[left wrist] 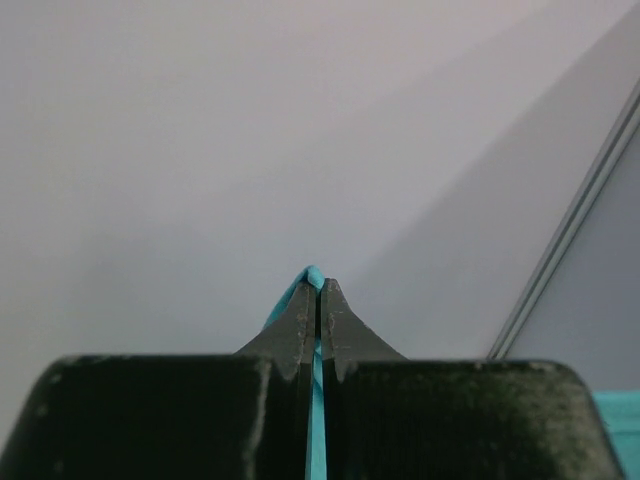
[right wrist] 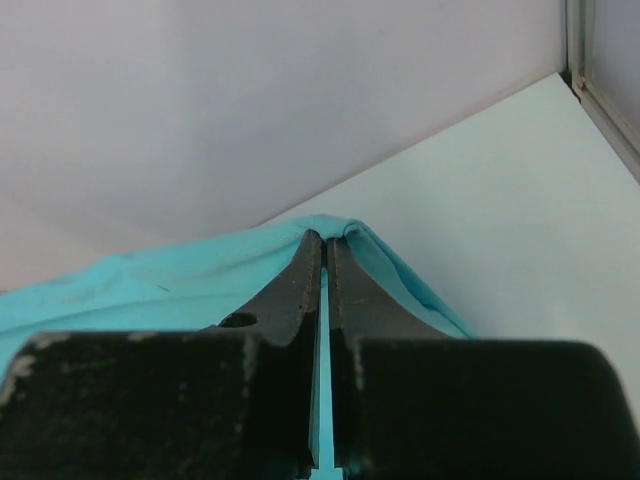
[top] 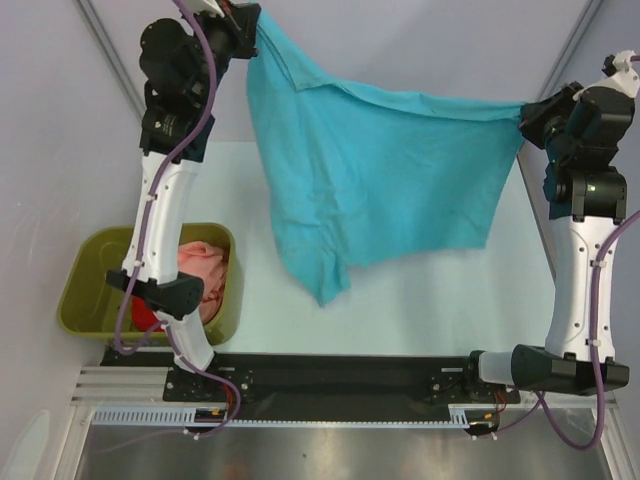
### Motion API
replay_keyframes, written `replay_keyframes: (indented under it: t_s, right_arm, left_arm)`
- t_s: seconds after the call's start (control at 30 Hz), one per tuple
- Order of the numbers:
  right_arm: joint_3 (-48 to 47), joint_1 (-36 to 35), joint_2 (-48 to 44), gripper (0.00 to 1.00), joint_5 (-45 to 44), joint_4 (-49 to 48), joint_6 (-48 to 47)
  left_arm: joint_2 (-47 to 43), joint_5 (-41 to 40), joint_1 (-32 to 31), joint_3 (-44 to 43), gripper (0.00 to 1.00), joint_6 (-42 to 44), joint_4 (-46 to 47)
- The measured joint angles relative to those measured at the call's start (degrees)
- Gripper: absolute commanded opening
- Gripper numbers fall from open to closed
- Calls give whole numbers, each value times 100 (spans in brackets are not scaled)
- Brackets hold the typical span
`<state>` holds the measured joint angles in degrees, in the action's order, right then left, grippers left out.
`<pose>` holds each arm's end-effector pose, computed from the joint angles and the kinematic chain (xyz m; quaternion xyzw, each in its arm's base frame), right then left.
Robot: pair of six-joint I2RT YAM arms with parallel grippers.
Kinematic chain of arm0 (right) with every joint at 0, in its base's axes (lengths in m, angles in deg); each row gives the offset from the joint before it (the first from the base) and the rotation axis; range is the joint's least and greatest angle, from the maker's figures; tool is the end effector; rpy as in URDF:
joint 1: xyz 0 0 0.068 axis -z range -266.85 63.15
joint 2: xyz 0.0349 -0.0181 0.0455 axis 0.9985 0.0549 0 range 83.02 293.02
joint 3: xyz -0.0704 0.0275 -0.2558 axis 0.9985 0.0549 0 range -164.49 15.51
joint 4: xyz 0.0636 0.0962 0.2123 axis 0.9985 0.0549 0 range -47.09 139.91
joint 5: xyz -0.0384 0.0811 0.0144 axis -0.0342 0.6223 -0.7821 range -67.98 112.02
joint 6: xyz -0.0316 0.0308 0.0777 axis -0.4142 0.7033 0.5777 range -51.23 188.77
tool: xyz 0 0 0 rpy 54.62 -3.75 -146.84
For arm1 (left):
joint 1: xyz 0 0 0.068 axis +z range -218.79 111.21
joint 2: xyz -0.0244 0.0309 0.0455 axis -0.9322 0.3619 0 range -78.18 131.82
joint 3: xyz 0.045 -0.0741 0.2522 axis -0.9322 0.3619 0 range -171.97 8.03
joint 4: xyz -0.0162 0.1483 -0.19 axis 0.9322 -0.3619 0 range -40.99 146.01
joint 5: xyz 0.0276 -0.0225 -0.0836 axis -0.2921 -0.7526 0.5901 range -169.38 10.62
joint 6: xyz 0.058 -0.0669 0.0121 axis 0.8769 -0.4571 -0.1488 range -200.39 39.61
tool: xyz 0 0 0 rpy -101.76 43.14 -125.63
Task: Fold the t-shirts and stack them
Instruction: Flatten the tshirt out
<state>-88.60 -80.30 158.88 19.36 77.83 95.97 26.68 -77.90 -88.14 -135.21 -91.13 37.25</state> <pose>0.2759 -0.0354 0.5044 0.2316 0.7102 0.1021 0.6570 0.3473 -0.1242 0.5999 0.0538 0.5738 -0.2194 0.7872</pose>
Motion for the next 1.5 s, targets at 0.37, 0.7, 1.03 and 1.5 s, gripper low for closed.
replay_keyframes:
  t_s: [0.37, 0.7, 1.03, 1.5]
  right_arm:
    - [319, -2, -1220, 0, -59, 42, -52]
    - [72, -2, -2592, 0, -63, 807, -52]
    - [581, -2, -3228, 0, -208, 787, -70]
    - [4647, 271, -1051, 0, -745, -1502, -286]
  left_arm:
    - [-1661, 271, 50, 1097, 0, -116, 157]
    - [-3821, 525, 48, 2135, 0, -424, 203]
    - [-4487, 850, 48, 2708, 0, -584, 769]
    - [-975, 1075, 0, 5969, 0, -525, 2190]
